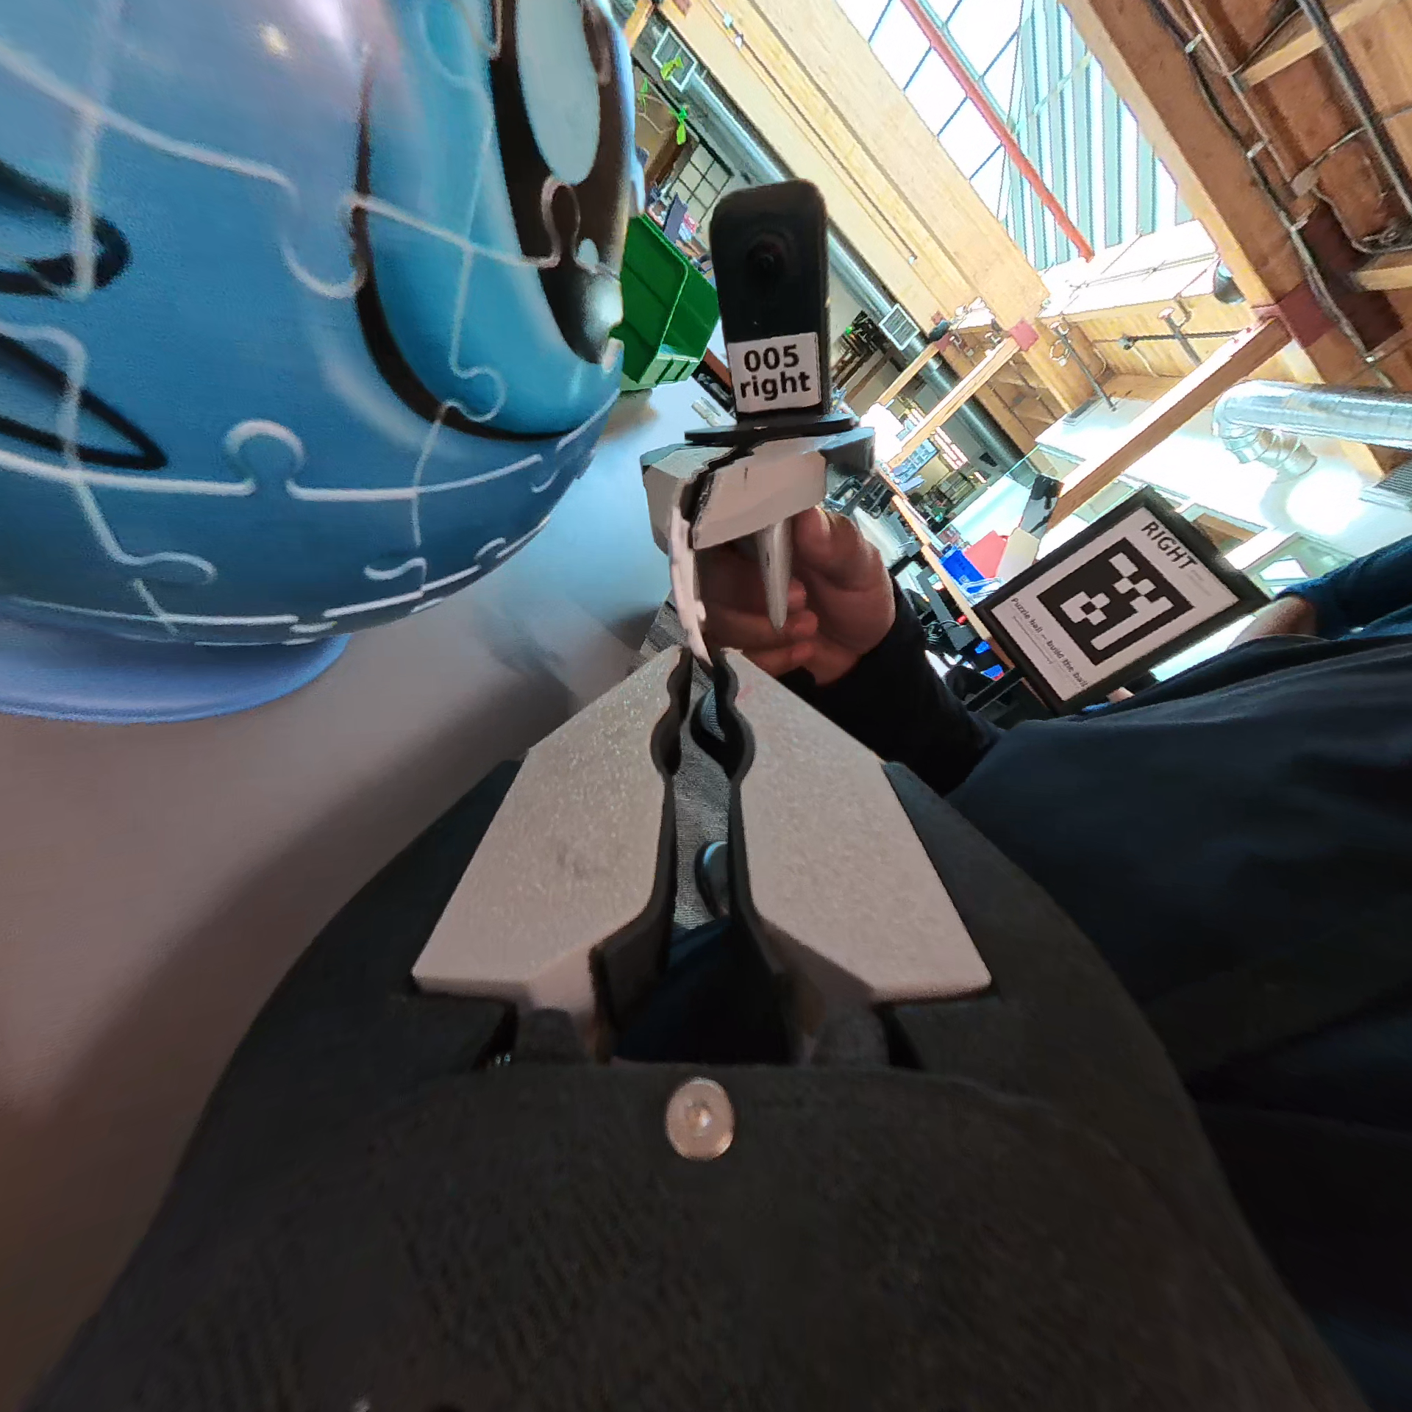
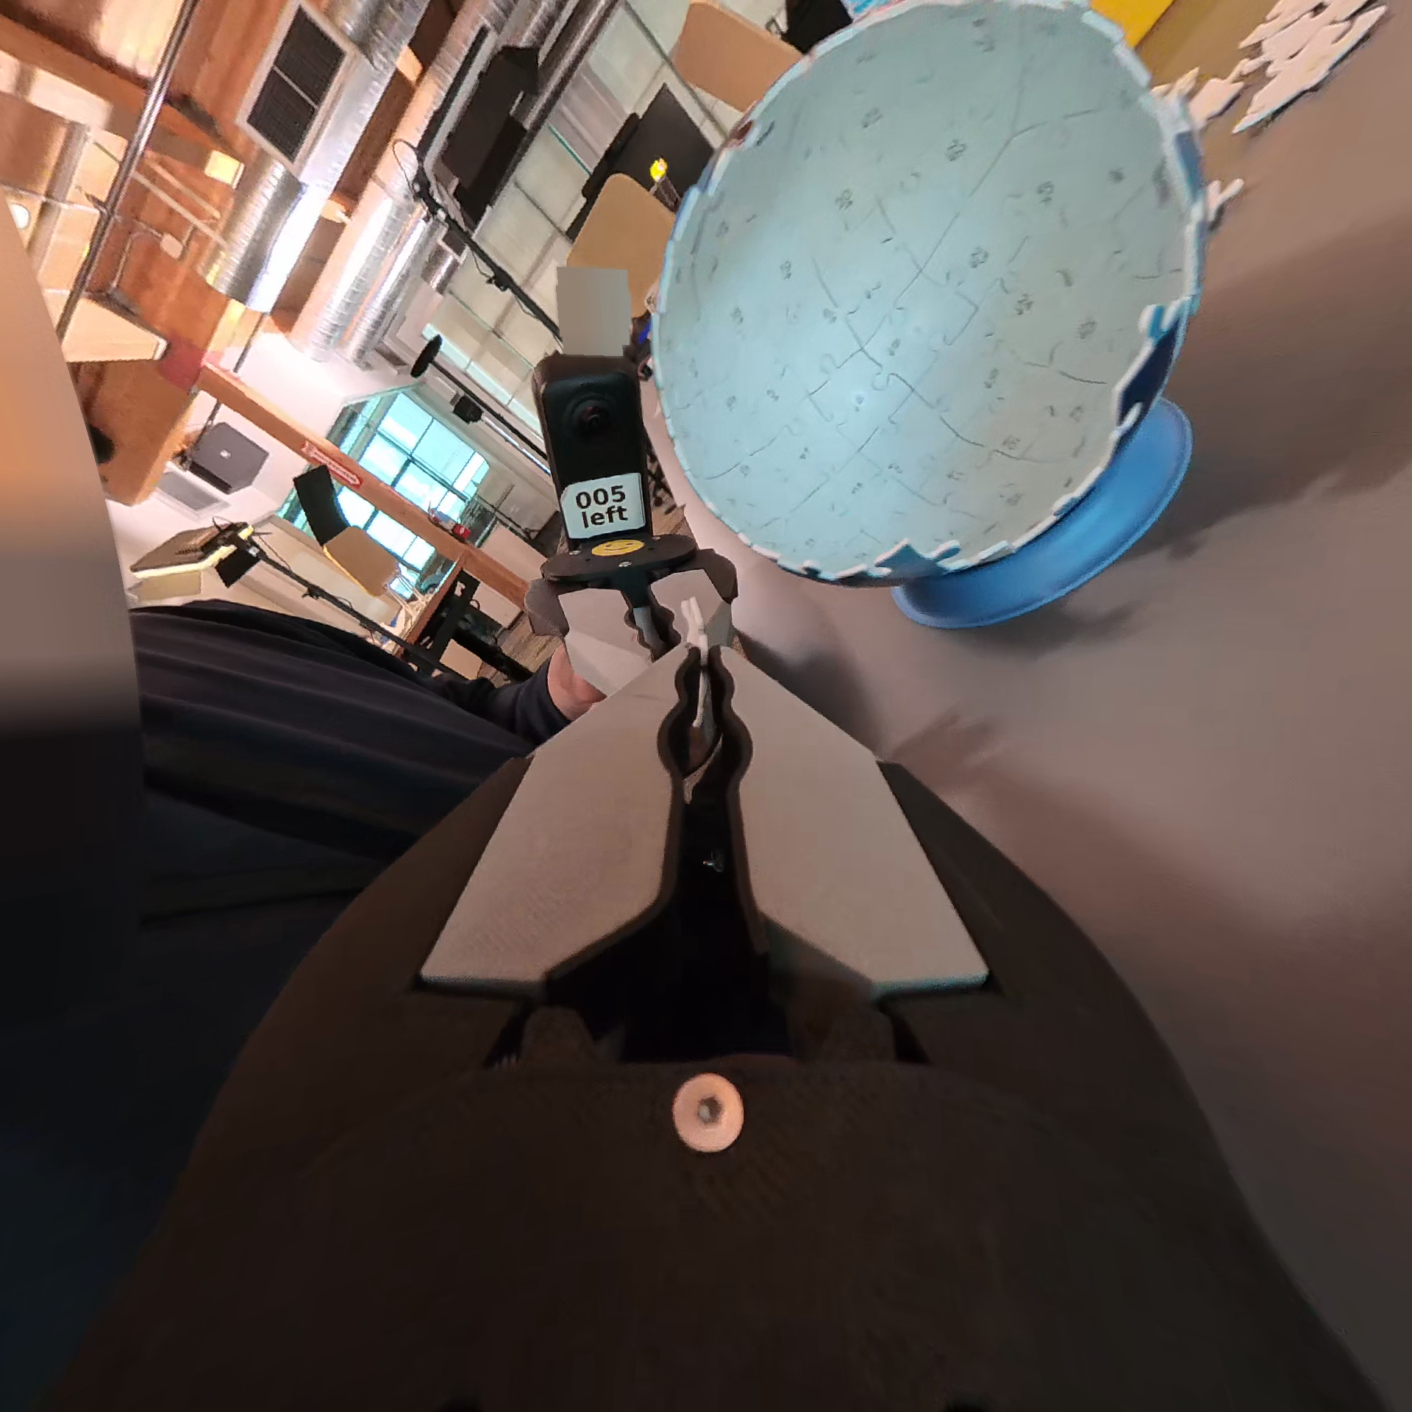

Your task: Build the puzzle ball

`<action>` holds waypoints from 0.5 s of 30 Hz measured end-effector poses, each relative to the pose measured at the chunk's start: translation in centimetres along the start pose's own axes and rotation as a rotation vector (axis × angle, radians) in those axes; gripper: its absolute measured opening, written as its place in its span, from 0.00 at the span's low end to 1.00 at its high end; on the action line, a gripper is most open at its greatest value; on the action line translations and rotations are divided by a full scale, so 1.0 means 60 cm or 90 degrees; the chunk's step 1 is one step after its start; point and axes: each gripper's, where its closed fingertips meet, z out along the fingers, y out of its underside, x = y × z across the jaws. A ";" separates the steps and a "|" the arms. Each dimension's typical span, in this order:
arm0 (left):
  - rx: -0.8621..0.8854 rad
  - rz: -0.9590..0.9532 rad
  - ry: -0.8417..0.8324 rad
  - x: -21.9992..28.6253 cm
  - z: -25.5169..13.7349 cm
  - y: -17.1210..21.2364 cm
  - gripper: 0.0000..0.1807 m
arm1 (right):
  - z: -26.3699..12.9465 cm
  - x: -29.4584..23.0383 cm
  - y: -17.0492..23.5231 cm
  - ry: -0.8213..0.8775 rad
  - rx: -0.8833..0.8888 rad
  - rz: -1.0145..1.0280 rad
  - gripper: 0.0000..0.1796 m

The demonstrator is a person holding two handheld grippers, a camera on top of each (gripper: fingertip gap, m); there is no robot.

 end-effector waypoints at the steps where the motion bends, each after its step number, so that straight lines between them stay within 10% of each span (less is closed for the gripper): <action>1: 0.000 0.008 -0.005 -0.001 -0.003 -0.001 0.02 | -0.002 0.002 -0.002 0.003 0.006 0.004 0.00; 15: -0.063 0.255 -0.158 -0.052 -0.121 -0.040 0.02 | -0.053 0.037 -0.073 0.087 0.091 -0.002 0.00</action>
